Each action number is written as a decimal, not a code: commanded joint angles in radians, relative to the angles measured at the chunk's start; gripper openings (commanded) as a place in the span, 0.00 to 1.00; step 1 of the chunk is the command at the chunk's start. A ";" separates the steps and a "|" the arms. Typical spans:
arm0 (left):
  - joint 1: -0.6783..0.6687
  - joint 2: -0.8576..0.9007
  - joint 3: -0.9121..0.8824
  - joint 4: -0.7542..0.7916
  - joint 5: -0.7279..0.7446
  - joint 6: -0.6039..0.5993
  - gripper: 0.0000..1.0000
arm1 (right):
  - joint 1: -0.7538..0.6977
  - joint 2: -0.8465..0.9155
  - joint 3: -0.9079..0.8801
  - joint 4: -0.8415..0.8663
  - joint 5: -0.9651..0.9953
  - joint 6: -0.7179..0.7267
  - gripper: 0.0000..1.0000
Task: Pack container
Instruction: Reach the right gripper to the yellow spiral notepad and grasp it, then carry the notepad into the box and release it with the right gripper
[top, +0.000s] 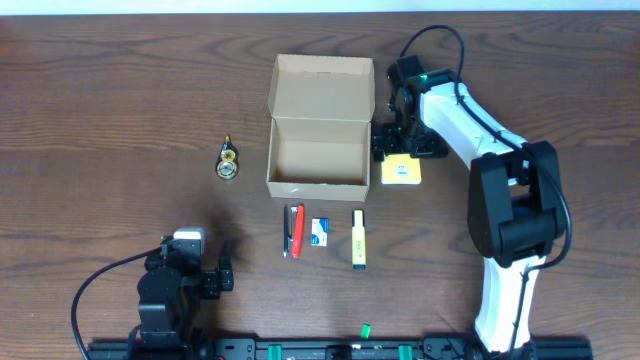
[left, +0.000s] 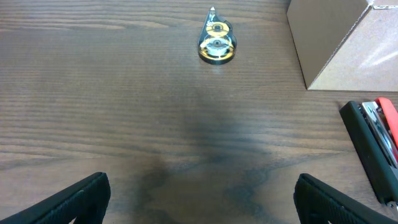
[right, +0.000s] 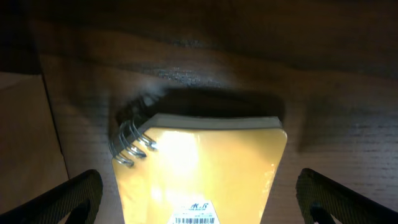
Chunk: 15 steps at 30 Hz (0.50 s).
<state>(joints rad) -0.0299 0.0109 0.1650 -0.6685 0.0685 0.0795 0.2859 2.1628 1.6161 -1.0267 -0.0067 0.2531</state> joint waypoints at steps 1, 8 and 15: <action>-0.004 -0.007 -0.006 -0.010 0.002 0.010 0.95 | 0.004 0.031 0.007 0.008 0.011 0.016 0.99; -0.004 -0.007 -0.006 -0.010 0.002 0.010 0.95 | 0.003 0.065 0.007 0.014 0.011 0.016 0.87; -0.004 -0.007 -0.006 -0.010 0.002 0.010 0.95 | 0.003 0.069 0.007 0.007 0.030 0.016 0.46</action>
<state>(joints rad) -0.0299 0.0109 0.1650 -0.6685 0.0685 0.0795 0.2859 2.2021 1.6207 -1.0164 0.0010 0.2638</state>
